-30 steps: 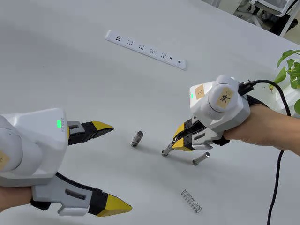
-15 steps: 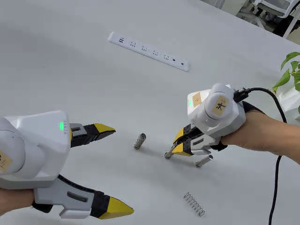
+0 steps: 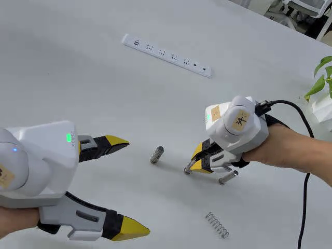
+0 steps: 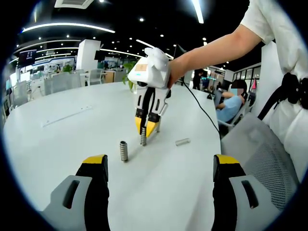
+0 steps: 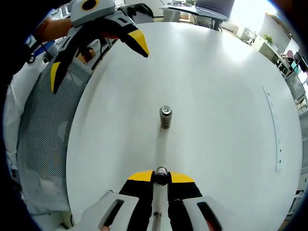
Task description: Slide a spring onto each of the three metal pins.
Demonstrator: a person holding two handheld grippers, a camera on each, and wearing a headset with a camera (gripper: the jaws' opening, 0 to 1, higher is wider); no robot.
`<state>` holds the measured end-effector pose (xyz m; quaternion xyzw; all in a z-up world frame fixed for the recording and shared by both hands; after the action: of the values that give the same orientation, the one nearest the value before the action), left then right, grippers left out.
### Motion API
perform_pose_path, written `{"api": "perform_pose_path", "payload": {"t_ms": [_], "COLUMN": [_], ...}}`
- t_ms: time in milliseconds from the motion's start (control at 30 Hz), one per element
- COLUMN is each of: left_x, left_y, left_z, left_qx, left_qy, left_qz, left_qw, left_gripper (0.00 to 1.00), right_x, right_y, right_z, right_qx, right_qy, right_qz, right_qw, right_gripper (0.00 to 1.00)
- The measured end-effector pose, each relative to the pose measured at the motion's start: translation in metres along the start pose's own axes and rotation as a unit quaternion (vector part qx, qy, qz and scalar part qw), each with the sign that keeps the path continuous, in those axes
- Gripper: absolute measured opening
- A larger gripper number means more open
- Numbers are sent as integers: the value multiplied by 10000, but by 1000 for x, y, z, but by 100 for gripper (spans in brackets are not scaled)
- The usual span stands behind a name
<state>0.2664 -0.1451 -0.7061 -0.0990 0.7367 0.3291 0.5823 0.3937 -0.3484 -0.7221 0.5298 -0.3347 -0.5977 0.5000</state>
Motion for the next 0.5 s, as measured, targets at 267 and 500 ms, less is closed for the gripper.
{"api": "perform_pose_path", "payload": {"t_ms": [267,500], "left_x": [0,1], "left_y": [0,1], "left_z": [0,0], "left_qx": [-2,0], "left_qy": [6,24], "left_qz": [3,1], "left_qw": [10000,10000], "left_gripper": [89,88], "right_x": [2,1], "right_y": [-3,-5], "right_z": [-1,-1], "right_qx": [-2,-9], "right_qy": [-12,-20], "right_qz": [8,-8], "right_qw": [10000,10000], "right_gripper": [7,8]}}
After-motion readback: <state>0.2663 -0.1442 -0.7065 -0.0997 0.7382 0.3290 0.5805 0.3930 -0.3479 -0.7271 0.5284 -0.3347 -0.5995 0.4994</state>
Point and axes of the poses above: the centre of the closed fingertips' face, and the gripper's own axes: y roughly backward along the fingers, z roughly to its left, x roughly out of its underside, the point moved 10 cm from there along y, roughly backward along the fingers, and after that the axes turned 10 degrees about -x, right-handed, at the moved point
